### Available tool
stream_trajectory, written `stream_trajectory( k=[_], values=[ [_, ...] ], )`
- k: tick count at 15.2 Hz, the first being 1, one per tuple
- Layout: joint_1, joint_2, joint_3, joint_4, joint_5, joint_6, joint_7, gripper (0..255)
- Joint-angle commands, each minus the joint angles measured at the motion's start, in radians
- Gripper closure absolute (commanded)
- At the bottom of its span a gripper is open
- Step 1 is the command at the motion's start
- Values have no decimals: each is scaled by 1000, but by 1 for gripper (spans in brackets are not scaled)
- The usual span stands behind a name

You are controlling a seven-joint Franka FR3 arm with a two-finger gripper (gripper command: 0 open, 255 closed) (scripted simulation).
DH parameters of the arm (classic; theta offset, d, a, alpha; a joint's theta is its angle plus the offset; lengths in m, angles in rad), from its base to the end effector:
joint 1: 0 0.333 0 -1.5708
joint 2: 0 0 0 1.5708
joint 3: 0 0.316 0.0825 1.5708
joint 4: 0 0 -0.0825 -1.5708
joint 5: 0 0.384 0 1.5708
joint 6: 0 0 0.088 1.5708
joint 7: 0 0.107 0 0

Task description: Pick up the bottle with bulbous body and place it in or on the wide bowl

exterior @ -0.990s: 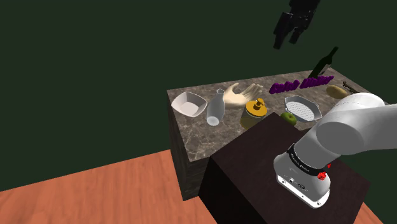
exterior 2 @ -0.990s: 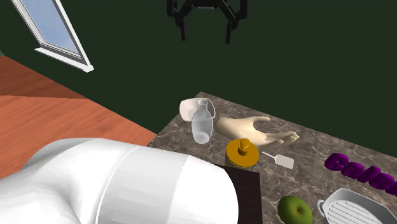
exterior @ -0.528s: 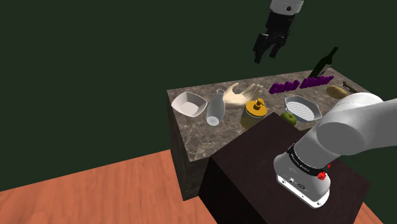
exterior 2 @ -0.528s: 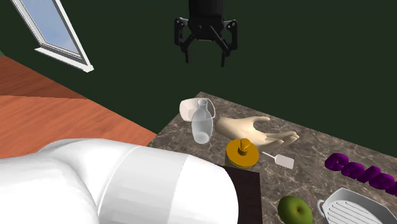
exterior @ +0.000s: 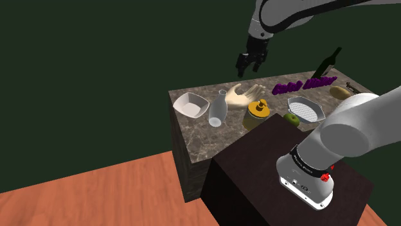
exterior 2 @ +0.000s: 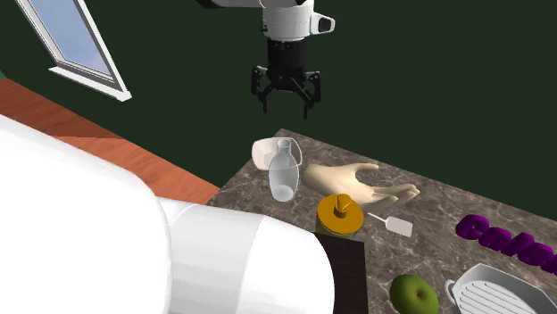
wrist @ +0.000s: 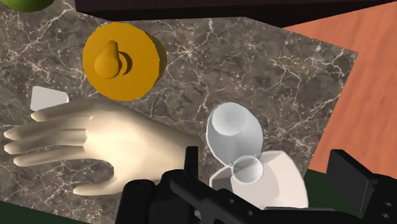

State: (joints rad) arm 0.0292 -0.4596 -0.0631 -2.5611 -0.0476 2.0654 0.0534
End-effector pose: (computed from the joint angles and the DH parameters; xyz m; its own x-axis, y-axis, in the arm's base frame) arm 0.3906 -0.0156 0.4191 0.9977 -0.0571 -0.0360 -0.0566 -0.9983 0.0150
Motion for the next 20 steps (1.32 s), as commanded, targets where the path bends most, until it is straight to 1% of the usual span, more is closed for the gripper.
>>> stream_trajectory(
  k=[1, 8, 13, 20],
  values=[
    [5, 79, 0, 1, 5, 80, 4, 0],
    [21, 358, 5, 54, 29, 306, 12, 0],
    [28, 559, 12, 132, 50, 430, 11, 0],
    [27, 644, 14, 122, 58, 525, 6, 0]
  ],
)
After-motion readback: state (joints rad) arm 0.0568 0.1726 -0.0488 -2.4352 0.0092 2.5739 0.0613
